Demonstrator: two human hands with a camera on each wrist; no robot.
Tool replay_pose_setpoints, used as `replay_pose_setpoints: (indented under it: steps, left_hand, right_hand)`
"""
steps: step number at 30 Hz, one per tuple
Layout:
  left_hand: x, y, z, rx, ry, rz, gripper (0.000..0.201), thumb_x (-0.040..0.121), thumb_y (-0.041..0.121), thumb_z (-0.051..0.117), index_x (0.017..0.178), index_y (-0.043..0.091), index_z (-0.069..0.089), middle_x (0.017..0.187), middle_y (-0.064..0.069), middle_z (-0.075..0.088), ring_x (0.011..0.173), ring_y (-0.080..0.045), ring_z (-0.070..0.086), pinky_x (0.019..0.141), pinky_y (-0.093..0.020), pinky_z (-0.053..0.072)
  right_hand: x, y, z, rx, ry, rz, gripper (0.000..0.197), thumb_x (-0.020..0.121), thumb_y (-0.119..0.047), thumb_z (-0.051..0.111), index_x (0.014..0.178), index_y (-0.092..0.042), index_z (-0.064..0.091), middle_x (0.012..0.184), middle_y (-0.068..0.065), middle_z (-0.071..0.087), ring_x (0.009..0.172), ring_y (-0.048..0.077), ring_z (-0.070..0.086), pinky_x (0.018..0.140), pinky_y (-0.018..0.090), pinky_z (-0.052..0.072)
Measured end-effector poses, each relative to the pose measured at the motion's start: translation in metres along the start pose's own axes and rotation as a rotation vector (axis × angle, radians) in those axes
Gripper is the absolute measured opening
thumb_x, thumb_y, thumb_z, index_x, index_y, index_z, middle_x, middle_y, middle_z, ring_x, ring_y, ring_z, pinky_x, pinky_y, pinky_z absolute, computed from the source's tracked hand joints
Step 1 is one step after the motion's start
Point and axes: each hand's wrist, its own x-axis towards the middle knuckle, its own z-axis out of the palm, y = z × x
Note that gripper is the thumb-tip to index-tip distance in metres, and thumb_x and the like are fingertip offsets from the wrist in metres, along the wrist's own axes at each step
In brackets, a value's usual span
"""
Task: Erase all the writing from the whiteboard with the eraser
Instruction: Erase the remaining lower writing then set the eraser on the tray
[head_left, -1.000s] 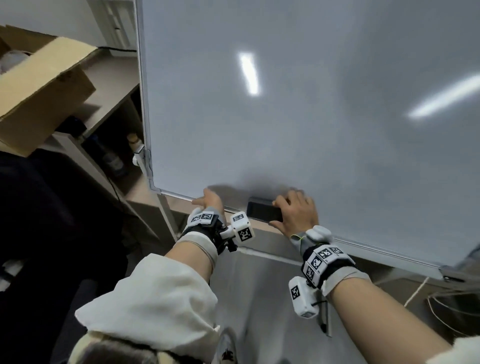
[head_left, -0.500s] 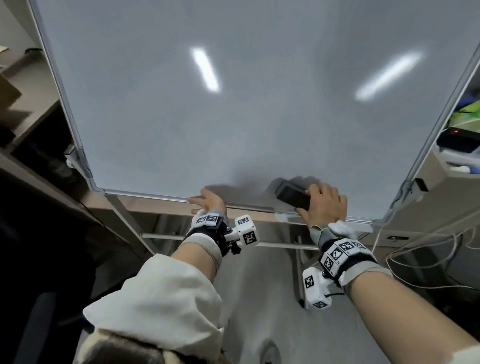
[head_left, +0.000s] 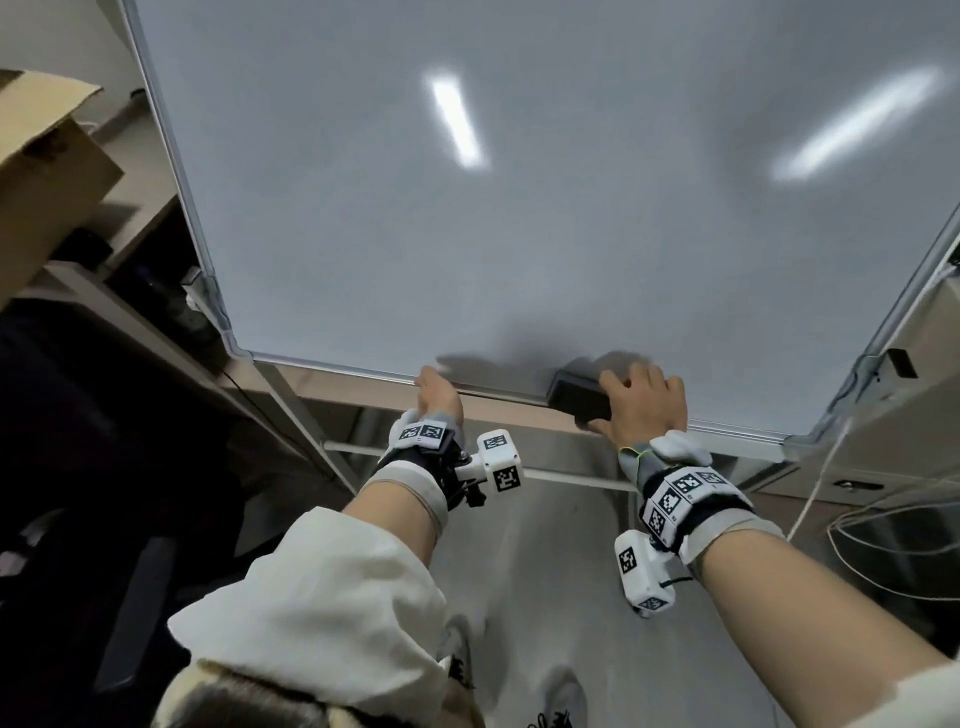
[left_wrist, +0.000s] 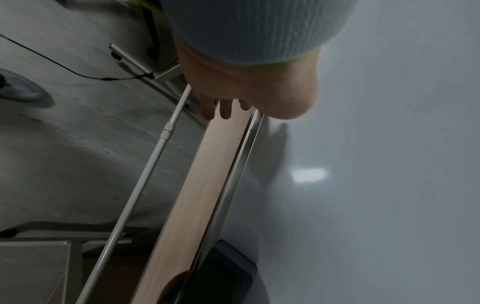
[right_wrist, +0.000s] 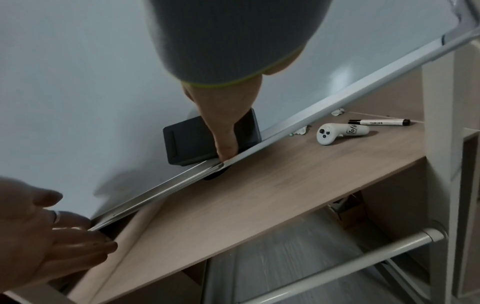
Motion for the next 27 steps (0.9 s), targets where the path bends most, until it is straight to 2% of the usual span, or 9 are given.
replay_pose_setpoints:
  steps: [6,11,15,16,18,20,22,24,27]
  left_hand:
    - [0.017,0.006,-0.01,-0.007,0.073,0.013,0.066,0.106,0.043,0.03,0.149,-0.006,0.037,0.155,-0.022,0.037,0.142,-0.037,0.038,0.121,-0.041,0.025]
    - [0.046,0.016,-0.035,-0.005,0.132,0.086,0.05,0.105,0.028,0.033,0.128,-0.01,0.056,0.131,-0.026,0.06,0.121,-0.039,0.057,0.102,-0.039,0.042]
    - [0.065,0.019,-0.045,-0.059,0.118,0.086,0.05,0.096,0.032,0.034,0.118,-0.003,0.062,0.119,-0.02,0.067,0.107,-0.038,0.067,0.102,-0.048,0.049]
    - [0.073,0.02,-0.048,-0.065,0.12,0.067,0.05,0.094,0.033,0.034,0.114,-0.001,0.065,0.115,-0.018,0.069,0.102,-0.037,0.068,0.098,-0.047,0.052]
    - [0.084,0.027,-0.061,-0.113,0.074,0.03,0.046,0.095,0.032,0.035,0.101,0.003,0.07,0.098,-0.011,0.072,0.083,-0.031,0.069,0.077,-0.035,0.053]
    - [0.087,0.031,-0.071,-0.135,0.02,0.017,0.044,0.097,0.031,0.034,0.088,0.007,0.07,0.086,-0.006,0.07,0.069,-0.025,0.063,0.06,-0.027,0.043]
    - [0.092,0.037,-0.083,-0.134,-0.012,0.009,0.045,0.097,0.032,0.034,0.085,0.008,0.071,0.085,-0.005,0.071,0.067,-0.022,0.061,0.055,-0.024,0.037]
    - [0.101,0.041,-0.092,-0.147,-0.026,0.005,0.045,0.098,0.032,0.034,0.087,0.008,0.071,0.086,-0.005,0.07,0.068,-0.021,0.061,0.055,-0.022,0.036]
    - [0.108,0.045,-0.095,-0.159,0.007,0.018,0.042,0.098,0.028,0.035,0.094,0.006,0.07,0.09,-0.006,0.068,0.078,-0.026,0.064,0.068,-0.029,0.042]
  right_hand:
    - [0.008,-0.032,0.0,0.026,0.019,-0.09,0.054,0.072,-0.058,0.074,0.112,-0.026,0.057,0.106,0.006,0.055,0.101,0.027,0.048,0.08,0.037,0.032]
    - [0.016,-0.052,0.003,0.048,0.075,-0.132,0.06,0.05,-0.052,0.09,0.093,-0.018,0.065,0.087,0.01,0.057,0.083,0.03,0.053,0.071,0.037,0.035]
    - [0.025,-0.084,0.001,0.061,0.147,-0.19,0.062,0.048,-0.055,0.089,0.09,-0.017,0.064,0.083,0.009,0.056,0.08,0.029,0.052,0.069,0.037,0.036]
    - [0.029,-0.097,0.0,0.071,0.153,-0.204,0.063,0.048,-0.055,0.089,0.091,-0.017,0.064,0.084,0.009,0.056,0.081,0.029,0.051,0.069,0.037,0.036]
    - [0.038,-0.127,-0.002,0.082,0.156,-0.239,0.064,0.048,-0.056,0.089,0.092,-0.017,0.064,0.086,0.009,0.057,0.082,0.029,0.052,0.07,0.037,0.036]
    - [0.044,-0.143,-0.003,0.095,0.153,-0.258,0.064,0.049,-0.055,0.089,0.092,-0.016,0.064,0.087,0.009,0.057,0.083,0.029,0.052,0.07,0.038,0.036]
    - [0.049,-0.157,-0.003,0.095,0.164,-0.283,0.062,0.051,-0.055,0.088,0.092,-0.015,0.063,0.088,0.008,0.058,0.084,0.029,0.051,0.071,0.038,0.036]
    - [0.052,-0.168,-0.004,0.09,0.172,-0.301,0.06,0.054,-0.056,0.085,0.092,-0.016,0.062,0.089,0.007,0.058,0.085,0.029,0.051,0.071,0.038,0.036]
    - [0.054,-0.169,-0.016,0.109,0.238,-0.279,0.053,0.061,-0.056,0.081,0.093,-0.017,0.063,0.091,0.006,0.058,0.086,0.029,0.051,0.071,0.038,0.033]
